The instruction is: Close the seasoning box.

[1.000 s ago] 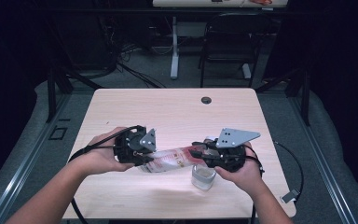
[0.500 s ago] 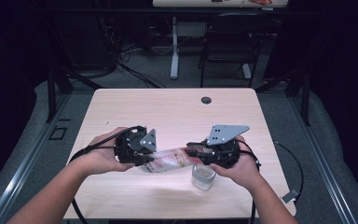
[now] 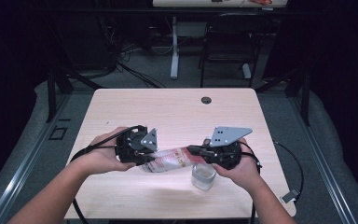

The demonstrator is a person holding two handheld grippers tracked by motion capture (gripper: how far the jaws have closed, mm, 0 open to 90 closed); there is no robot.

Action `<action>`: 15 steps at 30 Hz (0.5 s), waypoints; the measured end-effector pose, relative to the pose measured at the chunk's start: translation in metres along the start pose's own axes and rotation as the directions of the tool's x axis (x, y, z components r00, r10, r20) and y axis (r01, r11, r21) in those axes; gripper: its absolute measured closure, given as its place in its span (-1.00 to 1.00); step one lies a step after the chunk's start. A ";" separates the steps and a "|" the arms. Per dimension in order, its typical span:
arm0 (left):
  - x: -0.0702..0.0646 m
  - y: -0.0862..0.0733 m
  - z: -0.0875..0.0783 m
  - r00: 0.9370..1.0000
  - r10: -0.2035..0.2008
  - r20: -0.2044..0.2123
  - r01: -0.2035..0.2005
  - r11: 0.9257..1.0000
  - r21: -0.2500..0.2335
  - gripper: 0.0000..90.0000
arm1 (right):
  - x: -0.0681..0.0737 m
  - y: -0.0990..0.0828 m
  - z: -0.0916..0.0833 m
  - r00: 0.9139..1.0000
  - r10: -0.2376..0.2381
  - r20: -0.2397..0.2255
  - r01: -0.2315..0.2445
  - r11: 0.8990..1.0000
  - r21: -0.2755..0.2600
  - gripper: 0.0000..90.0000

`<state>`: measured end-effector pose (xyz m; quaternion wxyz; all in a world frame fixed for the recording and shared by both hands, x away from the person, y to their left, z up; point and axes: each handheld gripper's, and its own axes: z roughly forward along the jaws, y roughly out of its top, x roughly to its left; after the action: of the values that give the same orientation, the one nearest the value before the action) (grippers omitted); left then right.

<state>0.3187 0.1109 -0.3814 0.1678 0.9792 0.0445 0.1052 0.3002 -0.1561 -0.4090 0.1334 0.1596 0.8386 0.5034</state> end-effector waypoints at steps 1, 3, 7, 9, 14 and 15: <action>0.000 0.001 0.000 1.000 -0.001 0.000 0.001 1.000 0.000 0.69 | 0.000 -0.001 0.000 1.000 0.001 0.002 -0.001 1.000 -0.003 1.00; 0.000 0.002 0.000 1.000 0.003 -0.002 -0.003 1.000 -0.002 0.69 | 0.000 -0.004 -0.001 1.000 0.011 0.010 -0.011 1.000 -0.018 1.00; 0.001 0.004 -0.002 1.000 0.006 -0.002 -0.006 1.000 0.000 0.69 | -0.001 -0.007 -0.003 1.000 0.022 0.013 -0.022 0.999 -0.029 1.00; 0.000 0.006 -0.002 1.000 0.005 -0.004 -0.005 1.000 0.003 0.70 | -0.001 -0.008 -0.004 0.999 0.028 0.018 -0.027 0.999 -0.038 1.00; 0.001 0.008 -0.005 1.000 0.016 -0.007 -0.016 1.000 0.003 0.70 | -0.002 -0.014 -0.006 0.998 0.061 0.010 -0.060 0.996 -0.071 1.00; 0.001 0.009 -0.006 1.000 0.018 -0.008 -0.018 1.000 0.002 0.70 | -0.002 -0.014 -0.006 0.998 0.061 0.010 -0.060 0.996 -0.071 1.00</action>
<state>0.3191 0.1047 -0.3732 0.1657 0.9793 0.0362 0.1107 0.2979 -0.1674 -0.4184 0.1288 0.1830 0.8144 0.5355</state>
